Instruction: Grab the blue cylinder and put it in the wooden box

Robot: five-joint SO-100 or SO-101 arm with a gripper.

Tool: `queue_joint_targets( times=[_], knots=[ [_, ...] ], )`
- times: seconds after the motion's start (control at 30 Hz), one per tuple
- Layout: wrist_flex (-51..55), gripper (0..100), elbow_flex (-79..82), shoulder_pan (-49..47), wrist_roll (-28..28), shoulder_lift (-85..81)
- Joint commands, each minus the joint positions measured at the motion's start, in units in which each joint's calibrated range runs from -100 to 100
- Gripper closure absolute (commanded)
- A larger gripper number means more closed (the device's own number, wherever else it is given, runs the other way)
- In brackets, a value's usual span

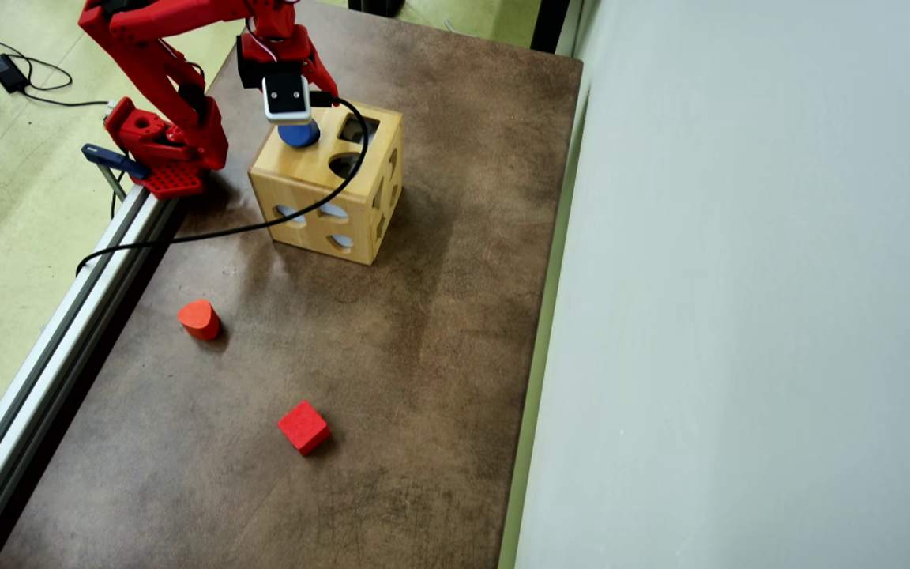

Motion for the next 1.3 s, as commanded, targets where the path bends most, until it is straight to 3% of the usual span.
queue_joint_targets(
  times=[0.0,0.3,0.63,0.77,1.03,1.27],
  knots=[
    [0.4,72,-0.4,-0.5,0.2,-1.0],
    [0.6,96,-0.3,0.4,-0.3,-1.9],
    [0.6,97,2.5,13.1,0.1,-2.0],
    [0.5,97,2.8,11.7,0.2,-1.9],
    [0.5,97,2.7,-1.0,0.2,-1.7],
    [0.5,96,2.1,-1.8,0.2,-4.3]
  ],
)
